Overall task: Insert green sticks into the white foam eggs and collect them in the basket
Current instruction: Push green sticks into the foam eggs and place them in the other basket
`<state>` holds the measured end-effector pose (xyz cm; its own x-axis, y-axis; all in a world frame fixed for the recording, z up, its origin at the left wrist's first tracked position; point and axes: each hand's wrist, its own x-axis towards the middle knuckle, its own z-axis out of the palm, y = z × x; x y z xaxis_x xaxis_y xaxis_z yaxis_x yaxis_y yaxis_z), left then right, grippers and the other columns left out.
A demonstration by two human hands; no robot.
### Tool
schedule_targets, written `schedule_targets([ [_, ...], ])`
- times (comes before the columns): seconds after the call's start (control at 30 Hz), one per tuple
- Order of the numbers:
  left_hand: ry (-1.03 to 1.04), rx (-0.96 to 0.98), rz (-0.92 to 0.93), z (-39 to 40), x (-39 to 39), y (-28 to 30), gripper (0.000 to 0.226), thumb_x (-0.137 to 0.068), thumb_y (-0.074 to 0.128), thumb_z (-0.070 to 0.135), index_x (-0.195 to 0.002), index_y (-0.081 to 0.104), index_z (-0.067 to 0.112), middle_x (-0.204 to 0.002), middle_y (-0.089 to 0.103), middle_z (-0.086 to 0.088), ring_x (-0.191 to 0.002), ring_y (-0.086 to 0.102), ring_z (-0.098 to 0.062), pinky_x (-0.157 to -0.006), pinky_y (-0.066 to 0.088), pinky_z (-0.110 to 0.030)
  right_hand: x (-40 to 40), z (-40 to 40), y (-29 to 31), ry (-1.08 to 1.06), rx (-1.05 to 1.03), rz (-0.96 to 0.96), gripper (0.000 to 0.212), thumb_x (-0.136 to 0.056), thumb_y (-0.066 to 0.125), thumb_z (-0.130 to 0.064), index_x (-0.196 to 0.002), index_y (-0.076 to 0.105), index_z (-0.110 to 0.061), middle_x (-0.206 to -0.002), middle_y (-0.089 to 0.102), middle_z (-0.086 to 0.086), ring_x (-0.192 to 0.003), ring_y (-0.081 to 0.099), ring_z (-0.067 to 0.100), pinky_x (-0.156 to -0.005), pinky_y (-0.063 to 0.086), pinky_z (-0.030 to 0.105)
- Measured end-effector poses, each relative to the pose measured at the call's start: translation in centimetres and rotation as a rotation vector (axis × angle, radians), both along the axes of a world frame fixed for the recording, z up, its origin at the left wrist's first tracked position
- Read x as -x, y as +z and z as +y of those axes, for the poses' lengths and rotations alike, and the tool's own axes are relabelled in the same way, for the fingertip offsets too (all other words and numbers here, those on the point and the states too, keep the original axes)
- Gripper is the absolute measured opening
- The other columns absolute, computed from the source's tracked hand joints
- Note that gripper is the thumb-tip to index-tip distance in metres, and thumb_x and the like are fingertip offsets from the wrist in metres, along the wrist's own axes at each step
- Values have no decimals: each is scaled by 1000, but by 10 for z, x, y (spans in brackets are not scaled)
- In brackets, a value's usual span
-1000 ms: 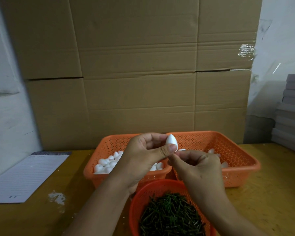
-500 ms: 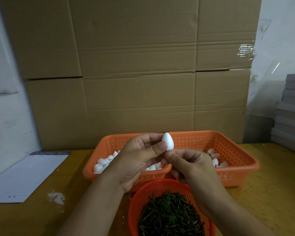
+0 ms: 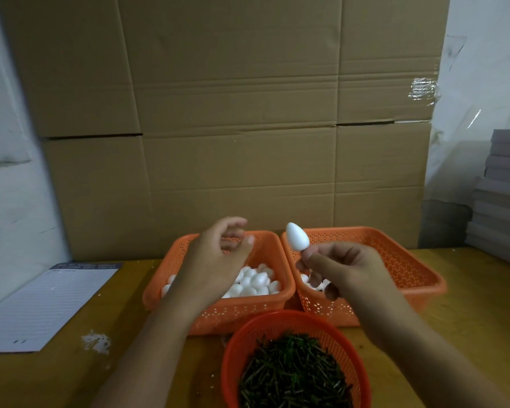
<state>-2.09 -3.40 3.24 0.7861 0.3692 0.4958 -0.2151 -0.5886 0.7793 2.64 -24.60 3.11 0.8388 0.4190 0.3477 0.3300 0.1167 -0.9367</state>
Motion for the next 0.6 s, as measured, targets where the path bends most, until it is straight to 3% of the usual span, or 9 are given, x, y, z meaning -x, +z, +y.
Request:
schedule_targets([
  [0.1,175,-296,148,28,-4,-12,29,-94,66,31,-123,66,31,-114,67,17,-101,62,-1,-83,46,-20,-21,-21,10,-163,94,-73,15,-88,71,-19,-74,76,-17,-66,72,0,-51,59,3,-48,45,17],
  [0.17,211,-422,309,42,-2,-19,26,-95,63,34,-120,69,29,-121,68,11,-104,61,-7,-87,48,-27,-35,-33,11,-298,175,-143,9,-85,73,-21,-76,75,-21,-65,72,-3,-52,63,4,-51,48,24],
  [0.27,190,-506,479,51,2,-24,17,-96,60,36,-108,72,32,-120,69,10,-104,61,-8,-88,52,-32,-56,-44,4,-449,406,-241,11,-85,74,-22,-74,74,-22,-66,72,-2,-60,68,16,-61,57,42],
  [0.33,136,-502,547,49,2,-25,20,-97,59,39,-111,71,32,-127,66,9,-112,60,-10,-95,50,-33,-69,-47,-6,-528,592,-286,14,-86,73,-21,-73,74,-19,-64,71,0,-59,66,19,-62,58,45],
  [0.5,53,-539,631,38,-1,-30,25,-102,47,42,-108,71,38,-129,62,6,-126,52,-19,-104,41,-38,-87,-48,-28,-662,898,-304,19,-87,67,-21,-72,74,-12,-61,67,5,-52,61,22,-48,48,34],
  [0.6,18,-536,639,32,-1,-29,31,-104,43,38,-82,65,42,-108,63,4,-118,55,-23,-93,41,-35,-88,-46,-35,-690,918,-307,26,-87,66,-19,-61,66,-13,-57,62,7,-46,49,17,-47,33,26],
])
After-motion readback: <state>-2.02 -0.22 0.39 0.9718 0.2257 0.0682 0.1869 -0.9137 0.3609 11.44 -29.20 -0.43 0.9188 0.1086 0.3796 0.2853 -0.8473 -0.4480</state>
